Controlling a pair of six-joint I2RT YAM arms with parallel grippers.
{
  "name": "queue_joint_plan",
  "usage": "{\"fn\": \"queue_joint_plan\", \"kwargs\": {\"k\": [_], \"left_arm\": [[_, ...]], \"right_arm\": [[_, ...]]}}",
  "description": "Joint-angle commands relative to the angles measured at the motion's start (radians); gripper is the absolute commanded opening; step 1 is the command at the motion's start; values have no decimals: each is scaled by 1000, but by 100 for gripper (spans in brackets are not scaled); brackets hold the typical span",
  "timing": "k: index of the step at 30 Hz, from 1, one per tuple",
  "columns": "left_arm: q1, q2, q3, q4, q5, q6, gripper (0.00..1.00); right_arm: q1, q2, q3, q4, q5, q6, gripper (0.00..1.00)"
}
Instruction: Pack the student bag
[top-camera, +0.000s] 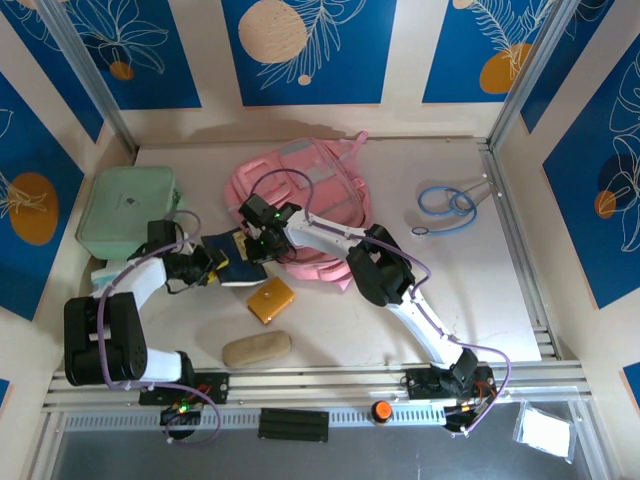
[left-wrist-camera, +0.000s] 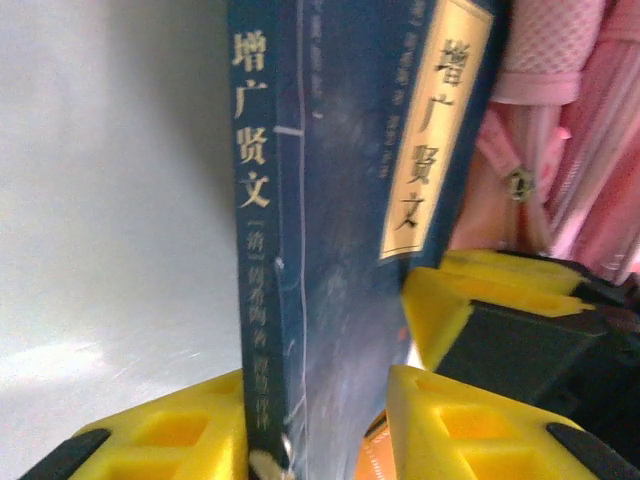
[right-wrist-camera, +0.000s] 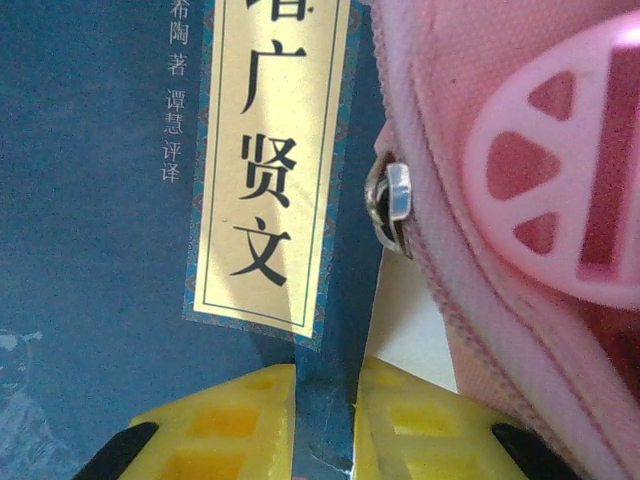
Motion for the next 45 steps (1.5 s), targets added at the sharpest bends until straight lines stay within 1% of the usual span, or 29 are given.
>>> {"fn": "queue_joint_plan", "kwargs": {"k": [1, 2, 4, 10, 13, 16, 17, 19, 23, 25, 27, 29, 32, 34, 36, 39, 41, 45], "left_arm": [[-11, 18, -21, 174, 134, -92, 35], [-10, 22, -23, 189, 136, -101, 34], [-10, 25, -17, 168, 113, -86, 33], [-10, -1, 35, -17, -19, 17, 22], [-11, -34, 61, -86, -82, 47, 13], [-10, -75, 91, -147, -135, 66, 2], [-10, -90, 105, -166, -151, 72, 0], [-11, -122, 134, -210, -179, 82, 0], [-10, -195, 210, -289, -216, 103, 0], [-10, -226, 245, -310, -214, 102, 0], [-12, -252, 275, -303, -190, 89, 0], [-14, -267, 293, -270, -159, 58, 0], [-26, -274, 297, -154, -99, -26, 0], [-48, -266, 291, -47, -73, -103, 0], [-83, -249, 285, 75, -67, -206, 0], [-152, -216, 267, 268, -113, -331, 0], [-201, -184, 260, 369, -159, -390, 0], [-291, -100, 254, 538, -228, -473, 0]], "right_arm": [[26, 88, -11, -60, -12, 1, 19], [29, 91, -9, -64, -10, 0, 18], [29, 91, -9, -64, -7, -1, 18], [26, 77, 0, -73, -13, -1, 18], [24, 45, 3, -78, -22, -1, 19], [19, -14, 8, -78, -38, -1, 21], [17, -41, 8, -77, -43, 0, 22], [15, -95, 3, -68, -51, -1, 27], [8, -224, -49, -23, -51, 8, 40], [-2, -290, -100, 14, -50, 21, 43], [-19, -365, -175, 64, -51, 48, 48], [-44, -438, -259, 128, -62, 77, 54], [-95, -548, -386, 220, -104, 138, 62], [-144, -613, -465, 283, -168, 198, 66], [-204, -677, -558, 373, -262, 281, 70], [-285, -763, -691, 505, -356, 400, 74], [-328, -810, -763, 586, -390, 468, 76], [-396, -868, -907, 787, -460, 595, 78]]}}
